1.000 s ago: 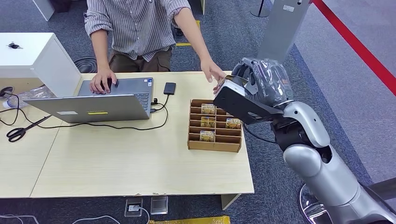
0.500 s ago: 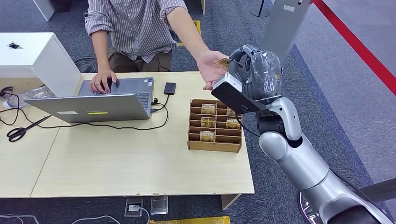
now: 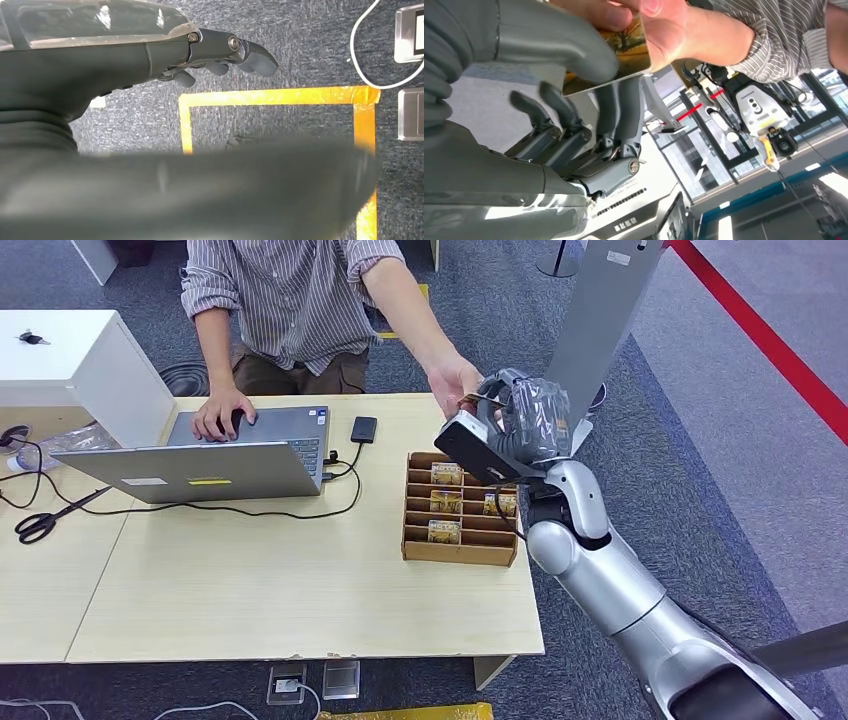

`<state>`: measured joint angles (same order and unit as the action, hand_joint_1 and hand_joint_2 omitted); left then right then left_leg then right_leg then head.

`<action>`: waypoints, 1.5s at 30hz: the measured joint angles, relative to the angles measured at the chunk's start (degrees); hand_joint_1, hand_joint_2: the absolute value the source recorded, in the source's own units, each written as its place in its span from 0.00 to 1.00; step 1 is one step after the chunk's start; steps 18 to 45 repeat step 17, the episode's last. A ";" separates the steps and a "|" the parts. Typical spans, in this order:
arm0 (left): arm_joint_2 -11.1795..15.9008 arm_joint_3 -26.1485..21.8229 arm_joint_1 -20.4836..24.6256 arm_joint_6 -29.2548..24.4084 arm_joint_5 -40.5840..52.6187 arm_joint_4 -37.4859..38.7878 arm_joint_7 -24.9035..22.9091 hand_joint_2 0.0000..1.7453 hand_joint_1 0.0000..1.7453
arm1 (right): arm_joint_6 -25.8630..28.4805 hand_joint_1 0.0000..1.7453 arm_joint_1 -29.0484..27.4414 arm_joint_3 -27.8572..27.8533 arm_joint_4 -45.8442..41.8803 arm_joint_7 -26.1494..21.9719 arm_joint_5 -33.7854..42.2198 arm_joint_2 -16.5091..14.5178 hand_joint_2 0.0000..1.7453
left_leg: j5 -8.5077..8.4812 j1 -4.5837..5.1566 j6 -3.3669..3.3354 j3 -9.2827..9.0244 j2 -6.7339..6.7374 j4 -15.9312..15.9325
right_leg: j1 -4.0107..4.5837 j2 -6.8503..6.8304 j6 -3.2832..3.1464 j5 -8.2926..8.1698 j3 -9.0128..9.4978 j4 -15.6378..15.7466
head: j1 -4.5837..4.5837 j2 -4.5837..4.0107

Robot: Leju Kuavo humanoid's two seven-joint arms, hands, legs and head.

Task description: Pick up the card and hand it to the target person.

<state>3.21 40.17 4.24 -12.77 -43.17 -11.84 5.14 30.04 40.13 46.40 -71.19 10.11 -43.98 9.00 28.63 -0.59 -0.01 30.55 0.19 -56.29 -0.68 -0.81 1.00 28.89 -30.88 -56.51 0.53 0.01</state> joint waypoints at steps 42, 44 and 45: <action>0.04 0.01 -0.12 -1.66 -3.55 0.01 -0.17 0.00 0.00 | -0.71 0.00 -7.16 -2.06 -5.25 -12.62 35.65 0.53 1.00 | 0.00 0.00 0.00 -0.03 0.01 -0.02 | 0.00 0.00 0.00 0.00 -0.03 0.01 | -0.01 -0.01; 0.04 0.01 -0.12 -1.66 -3.55 0.01 -0.17 0.00 0.00 | -0.71 0.00 -7.16 -2.06 -5.25 -12.62 35.65 0.53 1.00 | 0.00 0.00 0.00 -0.03 0.01 -0.02 | 0.00 0.00 0.00 0.00 -0.03 0.01 | -0.01 -0.01; 0.04 0.01 -0.12 -1.66 -3.55 0.01 -0.17 0.00 0.00 | -0.71 0.00 -7.16 -2.06 -5.25 -12.62 35.65 0.53 1.00 | 0.00 0.00 0.00 -0.03 0.01 -0.02 | 0.00 0.00 0.00 0.00 -0.03 0.01 | -0.01 -0.01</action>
